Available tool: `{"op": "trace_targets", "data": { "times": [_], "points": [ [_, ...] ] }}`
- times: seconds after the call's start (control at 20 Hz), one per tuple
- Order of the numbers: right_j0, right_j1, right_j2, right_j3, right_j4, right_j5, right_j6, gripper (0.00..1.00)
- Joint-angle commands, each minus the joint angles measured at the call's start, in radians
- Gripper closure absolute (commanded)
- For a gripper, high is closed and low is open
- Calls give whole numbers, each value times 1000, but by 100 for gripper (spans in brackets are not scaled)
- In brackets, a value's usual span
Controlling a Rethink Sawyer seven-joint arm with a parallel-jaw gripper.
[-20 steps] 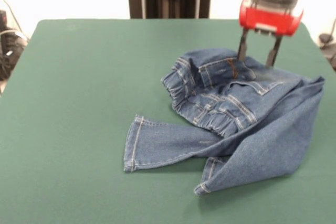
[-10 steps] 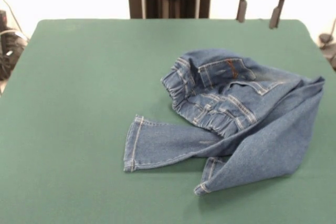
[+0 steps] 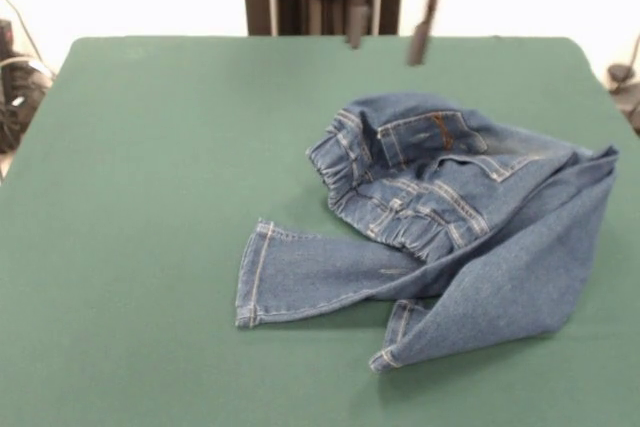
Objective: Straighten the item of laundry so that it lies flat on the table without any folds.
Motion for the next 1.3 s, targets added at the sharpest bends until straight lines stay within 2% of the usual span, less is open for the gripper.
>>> {"op": "trace_targets", "data": {
  "times": [0.05, 0.5, 0.75, 0.95, 1.05, 1.2, 1.3],
  "points": [
    [-72, 132, 173, -6, -105, -70, -93, 0],
    [-81, 182, 193, -30, -132, -116, 17, 0],
    [-75, 181, 206, -4, -55, -179, 140, 0],
    [-42, 159, 178, 26, 11, -177, 238, 0],
    [-31, 156, 166, 32, 33, -174, 255, 0],
    [-41, 174, 173, 26, 36, -171, 213, 0],
    [-38, 199, 150, -25, -18, -148, 128, 0]
  ]
}}
